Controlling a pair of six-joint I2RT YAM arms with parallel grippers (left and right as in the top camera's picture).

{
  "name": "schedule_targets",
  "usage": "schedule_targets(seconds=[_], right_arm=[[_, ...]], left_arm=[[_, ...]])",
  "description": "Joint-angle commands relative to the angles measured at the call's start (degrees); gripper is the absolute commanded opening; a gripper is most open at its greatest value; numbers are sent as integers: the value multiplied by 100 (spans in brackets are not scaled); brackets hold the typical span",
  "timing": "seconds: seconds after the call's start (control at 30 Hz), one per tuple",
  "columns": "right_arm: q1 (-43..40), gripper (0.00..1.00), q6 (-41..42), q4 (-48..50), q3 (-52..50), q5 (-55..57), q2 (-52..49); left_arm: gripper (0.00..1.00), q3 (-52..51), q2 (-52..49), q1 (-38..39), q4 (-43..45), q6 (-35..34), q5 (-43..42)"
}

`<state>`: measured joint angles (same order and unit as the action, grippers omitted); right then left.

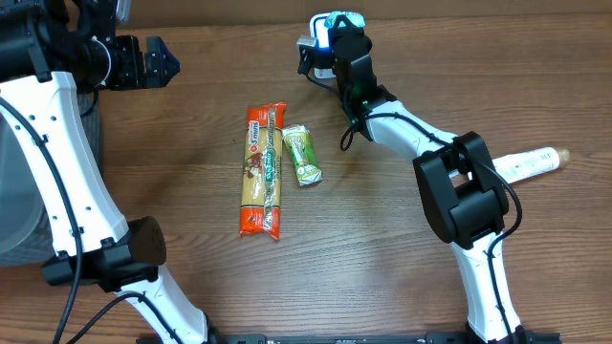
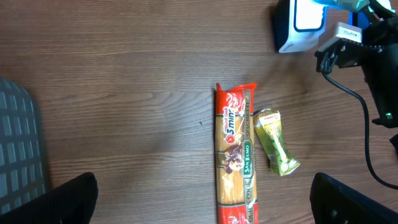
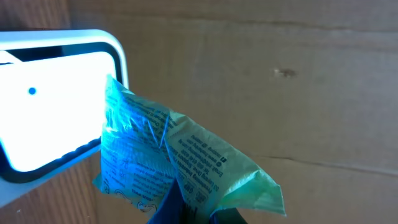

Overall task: Scan the item barcode
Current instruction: 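Hold the mint-green packet in front of the scanner with right gripper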

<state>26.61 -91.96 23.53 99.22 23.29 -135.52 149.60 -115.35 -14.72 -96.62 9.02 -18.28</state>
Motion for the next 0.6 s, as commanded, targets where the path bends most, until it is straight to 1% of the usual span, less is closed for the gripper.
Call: schedule_targets(seconds=[0.0, 0.13, 0.27, 0.33, 0.4, 0.43, 0.5, 0.57], right_arm=[[-33, 4, -4, 256, 98, -22, -26], [-31, 4, -31, 531, 98, 50, -26], [20, 4, -461, 782, 98, 107, 9], [81, 4, -393, 721, 98, 111, 153], [118, 4, -354, 424, 98, 109, 343], [149, 4, -162, -138, 96, 105, 634], [164, 4, 118, -750, 96, 107, 1005], [168, 4, 619, -1222, 96, 103, 1419]], left_arm=[[99, 9, -59, 15, -2, 17, -79], [99, 9, -59, 15, 0, 17, -79], [100, 9, -59, 15, -2, 17, -79], [100, 9, -59, 17, -2, 17, -79], [100, 9, -59, 15, -2, 17, -79], [99, 7, -59, 15, -2, 17, -79], [100, 9, -59, 15, -2, 17, -79], [100, 9, -59, 15, -2, 17, -79]])
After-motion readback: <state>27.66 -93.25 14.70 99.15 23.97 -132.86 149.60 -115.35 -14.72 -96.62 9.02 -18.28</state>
